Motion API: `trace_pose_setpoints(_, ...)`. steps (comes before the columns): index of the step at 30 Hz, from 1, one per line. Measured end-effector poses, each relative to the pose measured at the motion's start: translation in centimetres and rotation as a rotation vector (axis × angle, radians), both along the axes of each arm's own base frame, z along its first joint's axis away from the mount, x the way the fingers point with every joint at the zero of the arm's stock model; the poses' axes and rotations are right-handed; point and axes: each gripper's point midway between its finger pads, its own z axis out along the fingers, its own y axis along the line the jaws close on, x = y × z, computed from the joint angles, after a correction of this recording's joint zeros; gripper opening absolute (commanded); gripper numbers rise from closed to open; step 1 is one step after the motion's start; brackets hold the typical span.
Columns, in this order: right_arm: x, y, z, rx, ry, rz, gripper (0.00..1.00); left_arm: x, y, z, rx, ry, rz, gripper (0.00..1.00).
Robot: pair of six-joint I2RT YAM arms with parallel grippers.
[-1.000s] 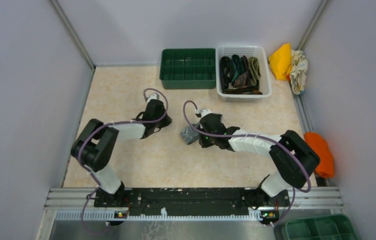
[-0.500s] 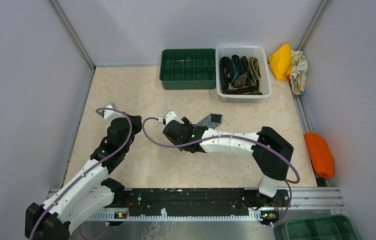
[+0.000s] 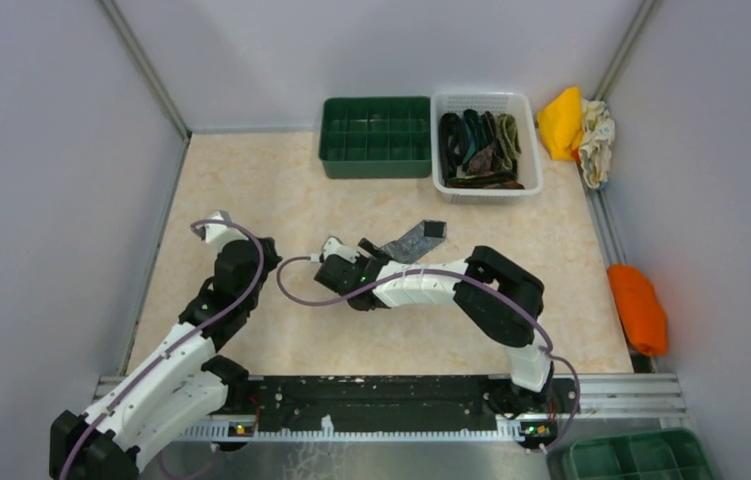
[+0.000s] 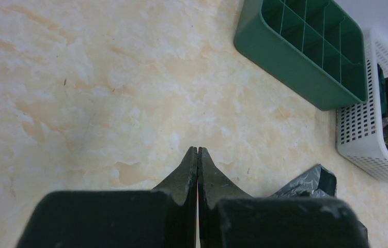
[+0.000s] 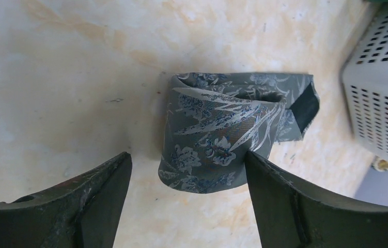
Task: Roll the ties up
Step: Roll the tie at the center of the board.
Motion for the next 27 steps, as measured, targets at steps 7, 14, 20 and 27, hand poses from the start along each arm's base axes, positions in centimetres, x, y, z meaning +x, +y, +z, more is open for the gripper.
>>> trace_pose_setpoints(7,1.9,-1.2,0.2,-0.072,-0.077,-0.036,0.80,0.2,-0.4,-0.6,0.023,0.020,-0.021,0.00)
trace_pose_setpoints(14,4.1,-2.7,0.1,-0.090,-0.101,-0.091,0.73,0.4,-0.8,-0.6,0.027,0.015,-0.043,0.00)
trace_pose_setpoints(20,6.1,-4.3,-0.2,-0.072,-0.069,-0.142,0.59,0.7,-0.9,-0.5,0.037,0.006,-0.050,0.00)
trace_pose_setpoints(27,7.3,-4.8,-0.9,-0.007,0.001,-0.164,0.51,1.1,-1.2,-1.2,0.055,0.024,-0.058,0.00)
